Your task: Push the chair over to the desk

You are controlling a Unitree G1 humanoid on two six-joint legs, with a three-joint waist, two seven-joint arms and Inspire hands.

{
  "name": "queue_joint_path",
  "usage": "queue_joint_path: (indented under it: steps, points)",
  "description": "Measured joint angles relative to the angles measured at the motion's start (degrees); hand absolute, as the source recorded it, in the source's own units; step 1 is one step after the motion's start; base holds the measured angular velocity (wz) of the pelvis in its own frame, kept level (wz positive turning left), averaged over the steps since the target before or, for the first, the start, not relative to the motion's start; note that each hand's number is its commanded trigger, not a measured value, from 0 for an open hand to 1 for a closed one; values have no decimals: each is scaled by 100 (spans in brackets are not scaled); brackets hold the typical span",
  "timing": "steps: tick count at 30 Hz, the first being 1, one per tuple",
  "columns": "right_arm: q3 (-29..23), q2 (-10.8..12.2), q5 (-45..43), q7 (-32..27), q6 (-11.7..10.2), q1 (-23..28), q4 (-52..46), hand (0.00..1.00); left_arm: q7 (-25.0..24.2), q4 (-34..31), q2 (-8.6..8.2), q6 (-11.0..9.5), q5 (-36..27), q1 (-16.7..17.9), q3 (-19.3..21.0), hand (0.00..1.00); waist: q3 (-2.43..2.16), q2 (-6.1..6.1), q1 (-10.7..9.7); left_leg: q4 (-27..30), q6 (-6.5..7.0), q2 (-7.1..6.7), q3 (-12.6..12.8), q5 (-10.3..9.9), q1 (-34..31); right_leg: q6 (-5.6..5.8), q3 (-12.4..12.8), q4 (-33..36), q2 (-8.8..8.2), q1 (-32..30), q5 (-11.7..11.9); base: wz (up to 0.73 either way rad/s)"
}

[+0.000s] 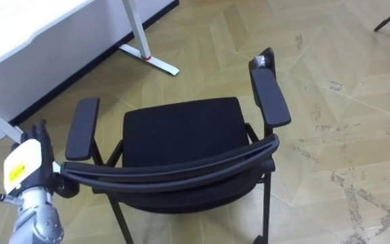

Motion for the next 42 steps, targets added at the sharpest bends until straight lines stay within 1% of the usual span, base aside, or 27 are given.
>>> queue_joint_path:
  steps: [2, 3, 5, 6, 7, 10, 12, 15, 16, 19, 23, 25, 27, 28, 30, 32, 35, 38, 40, 42]
  points:
    - [1, 1, 27, -43, 13, 10, -27, 0, -91, -151, 0, 112, 415, 13, -59, 0, 6, -12, -19, 23, 0, 0, -1, 0, -27, 0, 4, 0, 0, -4, 0, 0]
    - [2, 1, 28, -70, 14, 20, -30, 0, -100, -185, 1, 130, 526, 21, -63, 0, 6, -11, -22, 27, 0, 0, 1, 0, -37, 0, 5, -1, 0, -4, 0, 0]
    - [67, -13, 18, -153, 16, 29, -30, 0, -150, -292, 23, 237, 867, 23, -114, 0, 1, -2, -42, 45, 0, 0, 0, 0, -93, -1, 25, -2, 1, -25, 0, 0]
    - [110, -25, 12, -159, 18, 27, -29, 0, -176, -313, 46, 264, 954, 23, -158, 0, -2, 2, -44, 49, 0, -1, 1, 0, -104, 0, 41, -2, 4, -34, 0, 0]
    - [143, -45, 10, -159, 18, 21, -28, 0, -228, -360, 112, 324, 1053, 26, -275, 0, -6, 8, -45, 52, 6, -1, 4, 3, -115, -1, 73, -2, 9, -46, 0, 0]
    - [159, -51, 14, -144, 12, -7, 43, 0, -454, -655, 123, 442, 1363, 108, -403, 0, -6, 9, -47, 92, 6, -1, 5, 4, -124, -2, 131, -3, 14, -48, 0, 0]
    - [163, -51, 29, -129, 10, -50, 163, 0, -559, -838, 135, 473, 1505, 190, -486, 0, -4, 12, -48, 97, 6, -1, 2, 4, -130, -2, 130, -4, 15, -48, 0, 2]
    - [274, -48, 141, -130, 11, -78, 235, 0, -674, -1042, 165, 518, 1522, 238, -585, 0, -2, 14, -45, 121, 7, -1, 0, 5, -145, -3, 126, -5, 15, -52, 0, 3]
    - [322, -48, 161, -128, 9, -94, 243, 0, -739, -1125, 213, 566, 1529, 242, -645, 0, -1, 14, -45, 136, 7, -1, 0, 4, -159, -5, 128, -6, 15, -58, 1, 0]
    - [329, -49, 164, -121, 0, -198, 393, 0, -841, -1226, 382, 593, 1640, 242, -766, 0, 4, 18, -48, 139, 9, -2, 3, 6, -158, -8, 146, -5, 15, -96, 3, 0]
    - [385, -55, 292, -122, 2, -246, 446, 0, -957, -1318, 434, 636, 1640, 241, -823, 0, 17, 42, -50, 139, 10, -5, 4, 6, -165, -8, 153, -10, 13, -97, 3, 0]
    - [387, -62, 337, -125, -1, -276, 481, 0, -1020, -1399, 476, 728, 1681, 240, -902, 0, 31, 88, -58, 153, 12, -7, -5, 7, -217, -12, 149, -16, 13, -94, 6, 4]
    - [396, -80, 338, -136, -10, -339, 572, 0, -1081, -1469, 536, 727, 1749, 240, -954, 0, 75, 132, -74, 174, 13, -10, -8, 8, -248, -14, 140, -14, 10, -104, 7, 6]
    - [455, -82, 338, -150, -15, -379, 641, 0, -1092, -1477, 573, 727, 1749, 239, -987, 0, 84, 157, -97, 182, 14, -10, -8, 8, -271, -14, 131, -14, 10, -109, 7, 8]
    - [549, -83, 343, -162, -15, -376, 645, 0, -1152, -1539, 578, 730, 1749, 240, -1001, 0, 80, 176, -109, 189, 22, -10, -7, 16, -314, -14, 116, -18, 10, -125, 7, 11]
    - [551, -84, 344, -169, -17, -386, 650, 0, -1237, -1625, 585, 731, 1749, 240, -1009, 0, 87, 165, -110, 189, 25, -10, -8, 18, -320, -14, 118, -13, 9, -121, 7, 9]
    - [552, -83, 258, -190, -68, -455, 659, 0, -1370, -1800, 585, 732, 1760, 238, -1007, 0, 115, 118, -110, 231, 26, -15, -11, 18, -347, -13, 112, -13, 3, -116, 8, 6]
    - [552, -83, 243, -189, -116, -448, 665, 0, -1495, -1939, 584, 733, 1839, 239, -1008, 0, 125, 82, -110, 241, 32, -15, -12, 23, -360, -13, 106, -14, 1, -116, 8, 5]
    - [554, -81, 249, -185, -116, -478, 664, 0, -1593, -2028, 584, 734, 1917, 233, -1008, 0, 118, 63, -126, 304, 33, -15, -11, 23, -410, -14, 107, -15, 1, -127, 8, 5]
    - [554, -78, 255, -184, -113, -464, 667, 0, -1644, -2120, 583, 745, 1952, 233, -1022, 0, 120, 45, -137, 311, 33, -15, 1, 23, -415, -14, 132, -8, 1, -168, 8, 3]
